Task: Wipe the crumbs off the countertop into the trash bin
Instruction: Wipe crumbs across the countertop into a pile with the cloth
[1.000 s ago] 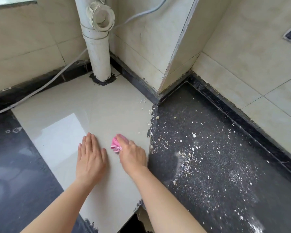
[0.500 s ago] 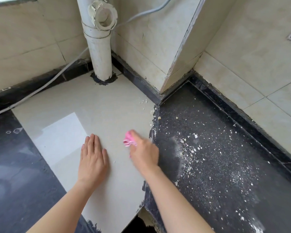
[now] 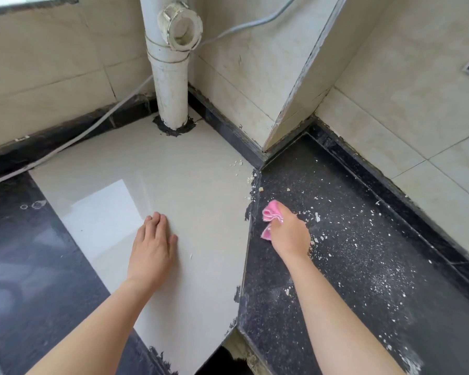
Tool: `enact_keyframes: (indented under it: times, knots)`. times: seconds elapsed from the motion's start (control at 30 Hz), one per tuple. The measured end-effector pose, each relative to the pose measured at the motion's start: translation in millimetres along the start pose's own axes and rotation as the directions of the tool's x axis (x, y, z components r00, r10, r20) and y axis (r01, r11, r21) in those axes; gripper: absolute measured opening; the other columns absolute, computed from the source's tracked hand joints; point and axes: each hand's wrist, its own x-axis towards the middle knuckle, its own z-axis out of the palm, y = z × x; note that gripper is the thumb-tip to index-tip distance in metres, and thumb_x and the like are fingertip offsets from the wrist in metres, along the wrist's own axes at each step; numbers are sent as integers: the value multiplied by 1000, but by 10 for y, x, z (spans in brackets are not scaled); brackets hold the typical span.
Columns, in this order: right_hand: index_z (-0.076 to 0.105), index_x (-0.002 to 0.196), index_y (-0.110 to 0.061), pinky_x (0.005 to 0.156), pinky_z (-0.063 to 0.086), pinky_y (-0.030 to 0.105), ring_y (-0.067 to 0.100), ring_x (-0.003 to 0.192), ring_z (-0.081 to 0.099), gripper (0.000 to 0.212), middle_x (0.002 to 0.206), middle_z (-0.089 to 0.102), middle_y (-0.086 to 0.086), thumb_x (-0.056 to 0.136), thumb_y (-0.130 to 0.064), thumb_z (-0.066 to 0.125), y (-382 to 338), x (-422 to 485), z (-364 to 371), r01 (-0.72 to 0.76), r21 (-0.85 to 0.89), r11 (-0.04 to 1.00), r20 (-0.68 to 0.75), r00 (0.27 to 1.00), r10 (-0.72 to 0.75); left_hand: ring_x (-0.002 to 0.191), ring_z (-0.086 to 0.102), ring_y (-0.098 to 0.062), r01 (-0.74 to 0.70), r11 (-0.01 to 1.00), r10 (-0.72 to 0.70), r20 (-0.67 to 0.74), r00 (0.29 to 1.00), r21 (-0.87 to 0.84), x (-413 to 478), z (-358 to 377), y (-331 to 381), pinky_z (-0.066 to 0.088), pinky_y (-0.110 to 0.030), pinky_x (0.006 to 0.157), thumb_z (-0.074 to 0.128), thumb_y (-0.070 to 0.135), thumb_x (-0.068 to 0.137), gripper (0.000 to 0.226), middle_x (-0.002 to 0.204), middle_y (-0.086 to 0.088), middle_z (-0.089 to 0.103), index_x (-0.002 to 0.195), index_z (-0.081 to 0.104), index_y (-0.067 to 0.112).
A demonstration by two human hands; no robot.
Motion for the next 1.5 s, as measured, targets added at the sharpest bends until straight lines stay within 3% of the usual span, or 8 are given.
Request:
enact_keyframes:
  times: [0.13, 0.23, 0.37, 0.7, 0.9, 1.1, 1.33, 1.5]
  knots:
    - [57, 122, -41, 54, 54, 25, 12, 62, 65, 40, 77, 73, -8, 90, -17, 58, -412, -445, 174, 206, 82, 975, -19, 979, -205, 121, 38, -32, -45, 998, 43, 54, 998, 37, 79, -148, -79, 35, -34, 98, 43, 13, 97, 42, 140, -8, 42, 138, 40, 6]
    - [46, 121, -47, 66, 49, 27, 11, 69, 63, 49, 69, 70, -19, 81, -21, 55, -736, -981, 520, 360, 139, 923, 170, 909, -380, 113, 40, -25, -71, 996, 67, 82, 994, 48, 152, -282, -189, 41, -31, 80, 39, 8, 95, 41, 132, 2, 48, 135, 45, 16]
    - [46, 127, -43, 77, 50, 38, 34, 89, 65, 48, 94, 70, 10, 86, -18, 48, -805, -1202, 850, 545, -3, 839, 403, 768, -498, 108, 43, -22, -96, 994, 92, 89, 992, 44, 234, -358, -240, 46, -33, 71, 40, 5, 91, 43, 123, 5, 54, 130, 53, 20]
    - [50, 132, -43, 59, 47, 26, 16, 65, 58, 48, 69, 63, -12, 93, -14, 47, 171, -321, 23, 36, -184, 982, 17, 999, -34, 85, 48, -31, -28, 999, 31, -78, 996, 39, 249, -219, -74, 40, -34, 73, 48, -5, 80, 25, 93, -7, 59, 95, 65, 6]
    - [46, 136, -39, 79, 49, 37, 32, 98, 65, 47, 105, 72, 8, 92, -26, 54, -790, 242, 246, 285, -2, 959, 58, 957, -284, 122, 43, -39, 30, 998, -37, -142, 989, -52, 695, -160, 177, 33, -42, 107, 30, 10, 84, 45, 130, -21, 49, 121, 53, -1]
    - [49, 126, -37, 72, 47, 34, 33, 92, 67, 48, 97, 71, 11, 85, -13, 54, -1485, 612, 847, 487, -87, 869, 248, 856, -454, 130, 37, -37, 54, 998, -56, -188, 980, -16, 1046, 11, 131, 25, -43, 113, 26, 17, 87, 51, 138, -22, 43, 131, 44, -4]
    - [46, 130, -37, 62, 43, 31, 27, 86, 69, 45, 96, 73, 2, 90, -21, 59, -401, 658, 334, 126, -286, 950, -21, 990, -138, 127, 34, -31, 94, 993, -108, -223, 969, -74, 1119, -5, 162, 26, -39, 112, 33, 14, 92, 39, 136, -14, 42, 128, 43, 4]
    - [60, 114, -41, 56, 47, 21, 3, 63, 65, 34, 69, 67, -13, 92, -18, 48, -504, 703, 47, 100, -24, 995, -32, 994, -101, 128, 33, -33, 140, 985, -160, -225, 961, -101, 1218, -22, 221, 26, -43, 111, 33, 19, 92, 39, 138, -13, 40, 129, 42, 6]
